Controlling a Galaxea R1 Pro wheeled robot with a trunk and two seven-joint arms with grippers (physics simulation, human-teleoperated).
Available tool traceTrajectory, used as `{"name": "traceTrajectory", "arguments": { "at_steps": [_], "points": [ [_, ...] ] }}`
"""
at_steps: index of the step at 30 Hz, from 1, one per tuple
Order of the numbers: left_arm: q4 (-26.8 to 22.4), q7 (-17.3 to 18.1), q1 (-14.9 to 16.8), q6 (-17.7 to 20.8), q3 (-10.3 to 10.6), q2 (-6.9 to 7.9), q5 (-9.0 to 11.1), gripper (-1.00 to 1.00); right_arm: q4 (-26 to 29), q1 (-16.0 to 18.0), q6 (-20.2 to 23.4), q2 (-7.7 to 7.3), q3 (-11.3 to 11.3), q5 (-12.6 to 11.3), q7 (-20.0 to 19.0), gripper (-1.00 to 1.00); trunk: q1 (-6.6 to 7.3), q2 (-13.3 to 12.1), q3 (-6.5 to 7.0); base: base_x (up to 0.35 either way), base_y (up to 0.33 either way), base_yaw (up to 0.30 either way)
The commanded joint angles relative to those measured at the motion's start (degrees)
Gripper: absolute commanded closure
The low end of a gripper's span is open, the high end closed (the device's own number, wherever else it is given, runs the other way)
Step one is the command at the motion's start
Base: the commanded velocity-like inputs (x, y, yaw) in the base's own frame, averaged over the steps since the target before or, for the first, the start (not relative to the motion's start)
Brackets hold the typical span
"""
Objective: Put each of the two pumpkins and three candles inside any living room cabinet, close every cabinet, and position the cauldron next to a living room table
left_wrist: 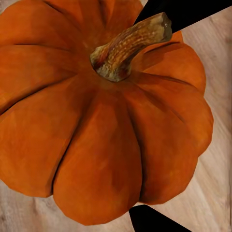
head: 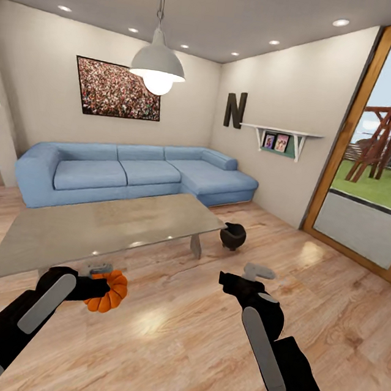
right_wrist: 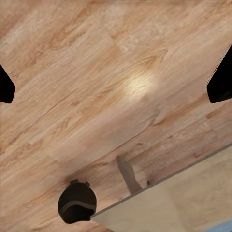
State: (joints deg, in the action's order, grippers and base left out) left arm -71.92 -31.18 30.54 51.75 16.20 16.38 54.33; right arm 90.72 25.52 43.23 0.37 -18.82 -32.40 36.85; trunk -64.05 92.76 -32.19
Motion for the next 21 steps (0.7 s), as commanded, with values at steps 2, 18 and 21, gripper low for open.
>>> {"name": "traceTrajectory", "arguments": {
  "at_steps": [2,18,21],
  "points": [
    [0.0,-0.6,0.1,0.0,0.2,0.05,0.5,1.00,0.1,0.1,0.1,0.03,-0.1,-0.6,0.6,-1.00,0.45,-0.8,0.40,-0.028,0.003,0.243],
    [0.0,-0.7,0.1,0.0,0.2,0.05,0.7,1.00,0.1,0.1,0.1,0.07,-0.2,-0.6,0.6,-1.00,3.97,-7.2,4.08,-0.129,0.042,0.243],
    [0.0,-0.7,0.1,0.0,0.2,0.05,0.7,1.00,0.1,0.1,0.1,0.11,-0.3,-0.6,0.6,-1.00,4.63,-8.4,4.77,-0.023,0.008,0.243]
  ]
}}
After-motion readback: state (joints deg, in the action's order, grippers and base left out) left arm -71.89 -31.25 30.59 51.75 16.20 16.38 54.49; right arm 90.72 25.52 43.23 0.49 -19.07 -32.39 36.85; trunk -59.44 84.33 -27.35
